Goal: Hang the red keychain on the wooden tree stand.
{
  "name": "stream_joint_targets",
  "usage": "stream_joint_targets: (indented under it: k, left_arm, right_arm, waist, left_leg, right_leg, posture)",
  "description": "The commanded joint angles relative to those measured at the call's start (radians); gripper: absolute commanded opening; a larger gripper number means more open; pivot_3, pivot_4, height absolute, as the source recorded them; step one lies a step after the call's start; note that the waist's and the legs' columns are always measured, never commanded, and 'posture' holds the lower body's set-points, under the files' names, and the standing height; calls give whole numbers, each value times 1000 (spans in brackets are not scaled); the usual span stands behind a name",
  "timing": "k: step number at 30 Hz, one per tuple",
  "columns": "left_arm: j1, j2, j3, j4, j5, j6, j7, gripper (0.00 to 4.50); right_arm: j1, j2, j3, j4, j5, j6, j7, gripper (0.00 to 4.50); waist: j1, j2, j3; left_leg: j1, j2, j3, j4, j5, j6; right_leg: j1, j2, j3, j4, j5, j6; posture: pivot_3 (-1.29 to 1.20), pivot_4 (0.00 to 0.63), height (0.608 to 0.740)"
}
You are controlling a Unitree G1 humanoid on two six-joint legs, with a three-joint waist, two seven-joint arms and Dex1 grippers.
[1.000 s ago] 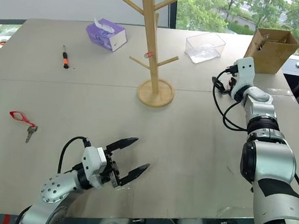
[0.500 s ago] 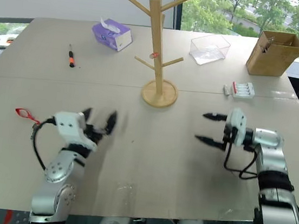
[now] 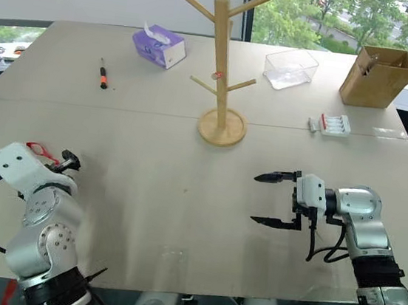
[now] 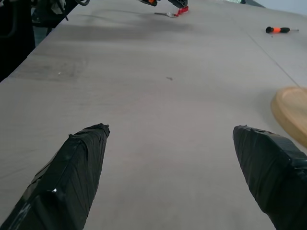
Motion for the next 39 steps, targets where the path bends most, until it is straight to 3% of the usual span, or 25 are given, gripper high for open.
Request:
stream_joint_targets:
  k: [1, 10, 23, 39]
  left_arm:
    - [-62, -1, 28, -41, 39, 53, 82, 4423]
    - [-194, -6, 83, 54, 67, 94, 146, 4423]
    - [-324, 110, 142, 290, 116, 108, 157, 4423]
    - [-344, 143, 147, 444, 111, 30, 128, 4423]
  right_arm:
    - [-20, -1, 1, 17, 13, -26, 18, 4434]
    - [-19, -7, 5, 16, 9, -41, 0, 4434]
    - [23, -20, -6, -31, 41, -34, 0, 4434]
    - [36, -19, -7, -55, 40, -23, -30, 4434]
  waist:
    - [2, -1, 0]
    - [1, -1, 0]
    - [2, -2, 0]
    - [2, -3, 0]
  left_leg:
    - [0, 0, 0, 0, 0, 0]
    - [0, 0, 0, 0, 1, -1]
    - [0, 0, 0, 0, 1, -2]
    - [0, 0, 0, 0, 1, -3]
  right_leg:
    - [0, 0, 0, 0, 0, 0]
    - [0, 0, 0, 0, 0, 0]
    - [0, 0, -1, 0, 0, 0]
    - [0, -1, -1, 0, 0, 0]
  posture:
    - [0, 150, 740]
    - [0, 150, 740]
    - [0, 150, 740]
    - [0, 150, 740]
